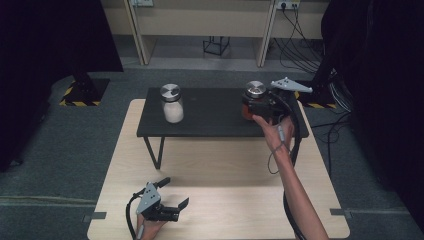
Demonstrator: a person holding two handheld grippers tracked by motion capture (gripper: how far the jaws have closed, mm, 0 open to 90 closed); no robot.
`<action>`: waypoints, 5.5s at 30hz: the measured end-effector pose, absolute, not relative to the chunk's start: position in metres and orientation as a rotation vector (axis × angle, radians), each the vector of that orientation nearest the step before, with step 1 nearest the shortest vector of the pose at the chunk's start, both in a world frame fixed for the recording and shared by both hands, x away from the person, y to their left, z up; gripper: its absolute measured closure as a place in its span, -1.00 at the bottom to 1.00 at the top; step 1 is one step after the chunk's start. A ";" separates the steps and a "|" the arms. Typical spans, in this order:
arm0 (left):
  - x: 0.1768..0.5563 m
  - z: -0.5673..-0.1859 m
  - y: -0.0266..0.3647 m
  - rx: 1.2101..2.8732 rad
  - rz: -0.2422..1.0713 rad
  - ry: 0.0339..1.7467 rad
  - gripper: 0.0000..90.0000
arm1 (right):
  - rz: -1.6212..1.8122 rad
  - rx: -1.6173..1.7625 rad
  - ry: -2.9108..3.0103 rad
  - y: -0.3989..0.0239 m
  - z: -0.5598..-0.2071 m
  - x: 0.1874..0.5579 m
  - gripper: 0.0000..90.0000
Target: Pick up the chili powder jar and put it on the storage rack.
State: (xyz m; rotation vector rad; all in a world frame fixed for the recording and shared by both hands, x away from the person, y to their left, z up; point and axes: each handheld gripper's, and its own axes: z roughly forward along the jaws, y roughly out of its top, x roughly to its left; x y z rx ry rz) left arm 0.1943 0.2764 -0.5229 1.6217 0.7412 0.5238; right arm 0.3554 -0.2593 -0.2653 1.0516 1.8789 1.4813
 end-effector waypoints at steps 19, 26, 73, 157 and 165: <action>0.194 -0.523 0.276 1.623 0.523 0.743 -0.97 | 1.622 0.914 1.930 -0.299 -0.274 0.340 -0.93; 0.194 -0.523 0.276 1.623 0.524 0.743 -0.97 | 1.667 0.868 1.935 -0.309 -0.282 0.329 -0.94; 0.194 -0.523 0.276 1.624 0.526 0.743 -0.97 | 1.840 0.704 2.021 -0.349 -0.372 0.264 -0.93; 0.197 -0.521 0.276 1.625 0.511 0.752 -0.97 | 1.664 0.809 2.152 -0.327 -0.470 0.246 -0.93; 0.197 -0.522 0.276 1.625 0.510 0.752 -0.97 | 1.666 0.810 2.147 -0.329 -0.470 0.246 -0.93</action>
